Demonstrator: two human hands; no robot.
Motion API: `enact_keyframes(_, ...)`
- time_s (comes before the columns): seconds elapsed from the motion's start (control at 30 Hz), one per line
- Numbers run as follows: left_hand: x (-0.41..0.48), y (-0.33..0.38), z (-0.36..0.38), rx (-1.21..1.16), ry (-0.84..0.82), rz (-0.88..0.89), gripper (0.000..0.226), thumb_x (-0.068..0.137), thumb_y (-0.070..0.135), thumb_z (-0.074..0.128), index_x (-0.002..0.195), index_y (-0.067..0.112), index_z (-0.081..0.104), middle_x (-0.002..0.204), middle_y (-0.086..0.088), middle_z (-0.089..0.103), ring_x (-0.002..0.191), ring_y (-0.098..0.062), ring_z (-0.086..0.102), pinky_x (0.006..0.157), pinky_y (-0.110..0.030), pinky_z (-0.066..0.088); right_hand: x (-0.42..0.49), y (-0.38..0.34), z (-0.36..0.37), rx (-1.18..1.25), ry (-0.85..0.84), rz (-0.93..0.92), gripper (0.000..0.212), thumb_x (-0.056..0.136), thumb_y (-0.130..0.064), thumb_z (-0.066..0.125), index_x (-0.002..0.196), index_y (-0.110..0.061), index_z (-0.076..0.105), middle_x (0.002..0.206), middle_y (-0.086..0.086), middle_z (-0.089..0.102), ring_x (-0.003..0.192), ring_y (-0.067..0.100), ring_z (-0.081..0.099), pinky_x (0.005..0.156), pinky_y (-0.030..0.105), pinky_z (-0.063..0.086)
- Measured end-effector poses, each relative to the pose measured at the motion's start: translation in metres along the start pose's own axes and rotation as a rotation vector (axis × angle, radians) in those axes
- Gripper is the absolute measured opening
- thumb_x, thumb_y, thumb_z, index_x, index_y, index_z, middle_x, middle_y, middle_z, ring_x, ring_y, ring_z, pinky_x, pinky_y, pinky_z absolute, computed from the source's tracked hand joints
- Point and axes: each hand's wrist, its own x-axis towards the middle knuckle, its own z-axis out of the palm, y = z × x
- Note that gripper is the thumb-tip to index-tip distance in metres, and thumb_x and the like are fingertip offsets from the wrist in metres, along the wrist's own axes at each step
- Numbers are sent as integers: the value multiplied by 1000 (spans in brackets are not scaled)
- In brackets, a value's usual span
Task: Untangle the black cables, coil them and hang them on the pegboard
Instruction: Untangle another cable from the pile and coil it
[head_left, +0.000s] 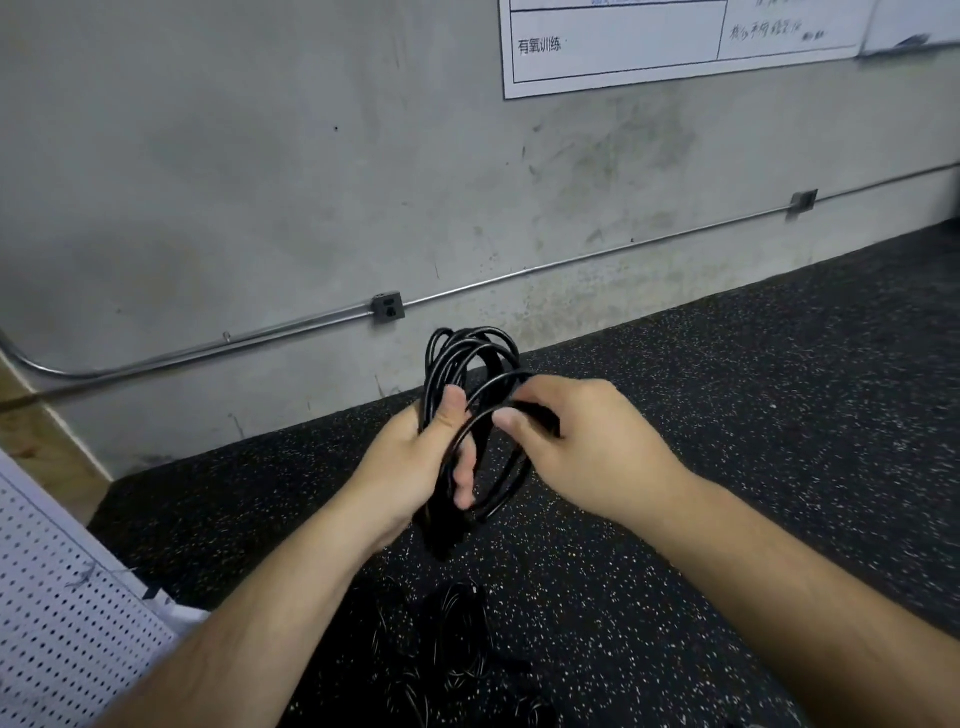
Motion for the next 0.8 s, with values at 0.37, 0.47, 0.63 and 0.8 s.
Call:
enact_keyframes(0.37, 4, 9, -32, -531, -211, 74, 53, 87, 29, 73, 46, 19, 42, 37, 5, 30, 33, -7, 31, 45, -24, 42, 13, 37, -25, 385, 30, 156, 40, 91, -56, 62, 82, -17, 55, 63, -6, 57, 61, 15, 57, 72, 46, 59)
enact_keyframes(0.47, 7, 11, -39, -571, -131, 81, 49, 91, 24, 65, 48, 20, 43, 39, 7, 31, 33, -5, 32, 44, -22, 42, 10, 51, -14, 583, -35, 203, 35, 102, -48, 49, 81, -21, 54, 62, -9, 46, 55, 15, 49, 62, 44, 56)
enact_keyframes(0.63, 1, 1, -19, -407, -141, 42, 47, 86, 30, 69, 49, 16, 42, 42, 1, 30, 36, -12, 32, 48, -28, 42, 12, 18, 9, 841, 21, 385, 37, 110, -39, 37, 107, -19, 68, 67, -7, 51, 53, 9, 43, 48, 22, 39)
enact_keyframes(0.8, -3, 4, -9, -570, -169, -3, 28, 83, 17, 62, 65, 14, 42, 46, 2, 30, 35, -12, 31, 47, -29, 40, 3, -6, 21, 516, 29, 284, 47, 106, -58, 19, 96, -34, 58, 100, -7, 59, 85, 6, 58, 84, 19, 45)
